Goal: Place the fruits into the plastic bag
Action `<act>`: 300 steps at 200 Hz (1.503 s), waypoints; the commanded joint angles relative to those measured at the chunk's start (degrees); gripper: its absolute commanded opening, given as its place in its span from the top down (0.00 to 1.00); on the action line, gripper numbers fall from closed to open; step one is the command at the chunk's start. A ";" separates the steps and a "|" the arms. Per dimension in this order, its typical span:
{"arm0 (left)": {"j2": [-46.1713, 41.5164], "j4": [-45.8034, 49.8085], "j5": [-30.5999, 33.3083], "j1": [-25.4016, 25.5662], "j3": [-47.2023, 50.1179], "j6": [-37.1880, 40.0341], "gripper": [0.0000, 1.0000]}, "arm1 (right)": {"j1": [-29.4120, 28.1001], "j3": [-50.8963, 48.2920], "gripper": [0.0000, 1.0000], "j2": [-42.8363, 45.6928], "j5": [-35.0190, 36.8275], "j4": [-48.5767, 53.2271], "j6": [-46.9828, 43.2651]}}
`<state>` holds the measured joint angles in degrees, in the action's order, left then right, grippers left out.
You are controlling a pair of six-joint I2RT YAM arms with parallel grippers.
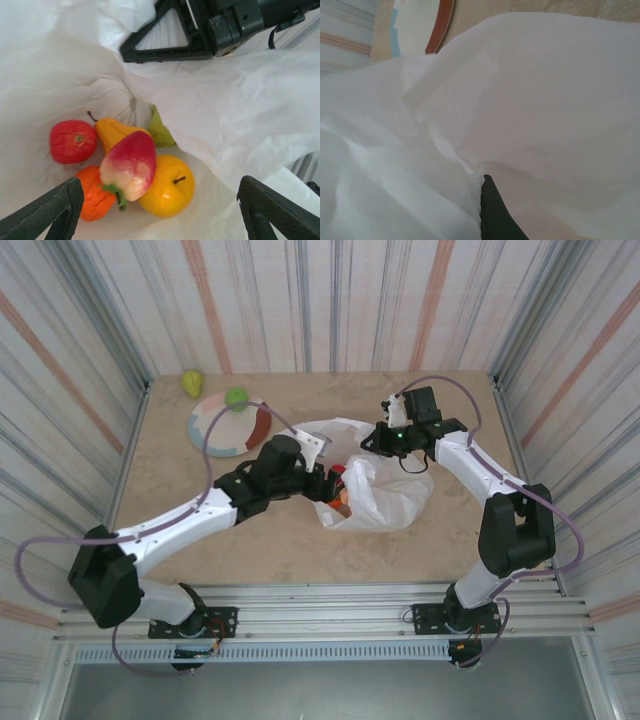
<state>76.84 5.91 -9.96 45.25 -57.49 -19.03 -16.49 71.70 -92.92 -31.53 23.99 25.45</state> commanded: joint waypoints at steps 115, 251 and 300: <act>-15.66 0.43 -11.99 -22.42 -1.36 -2.53 0.16 | 0.14 0.45 1.00 -0.08 -0.54 -0.70 0.90; 36.89 6.12 7.29 -53.68 -36.47 0.16 0.12 | -0.01 5.06 1.00 -5.79 -1.93 -0.35 0.74; 56.05 20.77 10.75 -53.96 -60.57 9.72 0.11 | -0.28 7.00 1.00 -7.53 -1.64 0.44 0.82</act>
<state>126.21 15.75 -2.83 -8.32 -107.92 -16.53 -16.49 76.38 -99.35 -32.71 23.18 25.47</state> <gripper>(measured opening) 0.885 0.049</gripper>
